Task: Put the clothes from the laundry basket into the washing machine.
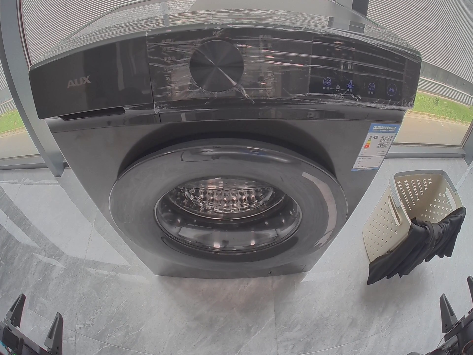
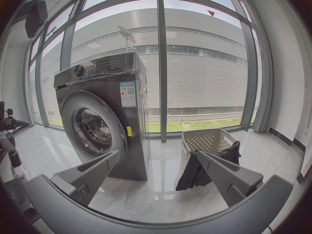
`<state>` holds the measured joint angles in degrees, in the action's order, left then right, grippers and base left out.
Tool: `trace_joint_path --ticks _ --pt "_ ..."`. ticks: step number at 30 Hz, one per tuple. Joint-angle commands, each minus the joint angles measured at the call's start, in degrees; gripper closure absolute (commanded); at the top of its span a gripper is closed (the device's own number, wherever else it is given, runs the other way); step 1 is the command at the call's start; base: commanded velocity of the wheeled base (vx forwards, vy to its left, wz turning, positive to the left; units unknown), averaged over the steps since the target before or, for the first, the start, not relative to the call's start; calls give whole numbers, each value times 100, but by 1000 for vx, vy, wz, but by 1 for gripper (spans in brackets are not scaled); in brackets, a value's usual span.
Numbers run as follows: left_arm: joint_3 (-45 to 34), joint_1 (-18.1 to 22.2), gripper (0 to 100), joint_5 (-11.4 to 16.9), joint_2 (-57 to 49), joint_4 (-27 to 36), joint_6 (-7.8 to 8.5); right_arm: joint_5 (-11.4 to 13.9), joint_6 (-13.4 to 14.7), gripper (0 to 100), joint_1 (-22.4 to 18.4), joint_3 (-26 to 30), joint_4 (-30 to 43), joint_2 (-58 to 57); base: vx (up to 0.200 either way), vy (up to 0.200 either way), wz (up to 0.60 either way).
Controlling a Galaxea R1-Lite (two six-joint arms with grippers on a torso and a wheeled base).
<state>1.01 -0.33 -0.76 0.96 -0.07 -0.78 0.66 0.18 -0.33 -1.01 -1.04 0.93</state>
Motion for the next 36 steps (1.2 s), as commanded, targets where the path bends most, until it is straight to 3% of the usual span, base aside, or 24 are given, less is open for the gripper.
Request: trace_joint_path --ticks 1,5,7,8,10,11,15,18,20,24,27,30,33,34,36 --pt "-101 -2 0 -4 -96 -1 -1 4 -1 0 -2 101 -2 -93 0 0 0" --pt "-101 -2 0 -4 -96 -1 -1 66 8 0 -2 57 -107 -93 0 0 0" --pt "-101 -2 0 -4 -96 -1 -1 75 26 0 7 -795 -371 -93 0 0 0" --pt "-101 -2 0 -4 -96 -1 -1 75 26 0 7 -795 -371 -93 0 0 0" --pt "-101 -2 0 -4 -96 -1 8 233 -1 0 59 -1454 -28 136 0 0 0" --pt "-101 -2 0 -4 -96 -1 8 277 -1 0 68 -1498 42 171 0 0 0" --pt "-101 -2 0 -4 -96 -10 8 1587 -1 0 86 -1718 692 848 0 0 0" --pt "-101 -2 0 -4 -96 -1 8 2184 -9 0 86 -1718 666 1542 0 0 0" --pt "-101 -2 0 -4 -96 -10 8 2395 -80 0 103 -1736 561 2061 0 0 0" --pt "-101 -2 0 -4 -96 -1 8 2545 -414 0 217 -1745 -63 3168 0 0 0" --pt "-101 -2 0 -4 -96 -1 8 2518 -581 0 464 -1753 -512 3880 0 0 0" --pt "-101 -2 0 -4 -96 -1 8 2413 -563 0 912 -1859 -881 4539 0 0 0" --pt "-101 -2 0 -4 -96 -1 8 2079 -502 0 1237 -2061 -960 5067 0 0 0" --pt "-101 -2 0 -4 -96 -1 8 2079 -502 0 1237 -2061 -960 5067 0 0 0" --pt "-101 -2 0 -4 -96 -1 8 1956 -352 0 1536 -2184 -1013 5436 0 0 0"
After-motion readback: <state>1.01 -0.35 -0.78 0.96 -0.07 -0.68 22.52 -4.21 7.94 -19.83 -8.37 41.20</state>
